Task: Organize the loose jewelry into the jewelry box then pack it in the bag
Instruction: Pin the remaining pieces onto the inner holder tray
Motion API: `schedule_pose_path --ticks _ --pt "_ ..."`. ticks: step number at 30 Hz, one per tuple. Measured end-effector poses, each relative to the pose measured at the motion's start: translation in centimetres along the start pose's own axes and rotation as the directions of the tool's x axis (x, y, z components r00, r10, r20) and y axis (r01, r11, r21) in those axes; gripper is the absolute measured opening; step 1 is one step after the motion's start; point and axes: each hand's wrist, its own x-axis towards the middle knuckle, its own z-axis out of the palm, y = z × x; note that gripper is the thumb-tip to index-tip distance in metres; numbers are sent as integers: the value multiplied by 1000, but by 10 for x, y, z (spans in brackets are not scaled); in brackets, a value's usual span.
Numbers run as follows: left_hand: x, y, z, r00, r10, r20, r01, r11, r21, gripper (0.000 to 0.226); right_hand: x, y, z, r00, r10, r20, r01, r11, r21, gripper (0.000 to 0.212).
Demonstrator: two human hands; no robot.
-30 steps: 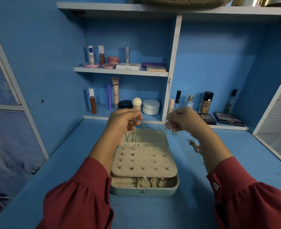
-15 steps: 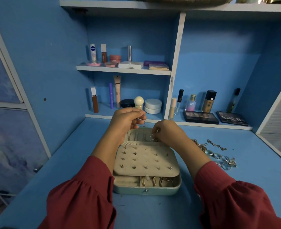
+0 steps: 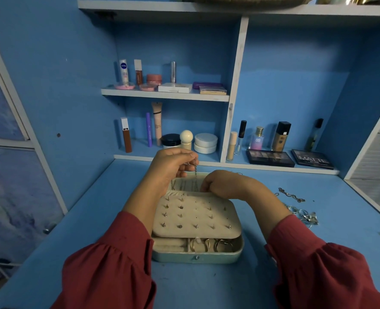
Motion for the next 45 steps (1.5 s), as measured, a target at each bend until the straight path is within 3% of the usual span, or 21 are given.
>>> schedule_pose_path --ticks 5,8,10,13,28,37,40,45 --pt "0 -2 0 1000 6 24 -9 995 99 9 1 2 -1 998 19 -54 -8 978 207 30" --pt "1 -5 0 998 44 47 -52 980 194 12 8 11 -6 961 -23 -275 109 946 304 17" --pt "1 -6 0 996 67 60 -79 972 220 13 9 13 -6 928 14 -371 182 854 487 18" --pt "0 -7 0 992 108 67 -119 971 208 13 6 10 -6 920 40 -391 266 668 695 25" --pt "1 -8 -2 990 115 83 -132 962 239 14 9 14 -7 891 122 -438 253 667 701 17" --pt "7 -10 2 995 64 71 -86 931 355 12 12 21 -4 898 108 -426 165 816 554 17" --pt "15 -10 6 990 80 120 -129 856 501 18 16 25 -1 904 146 -403 67 880 470 14" --pt "33 -8 17 960 74 269 -264 557 788 30 23 29 2 893 197 -405 -55 940 336 15"
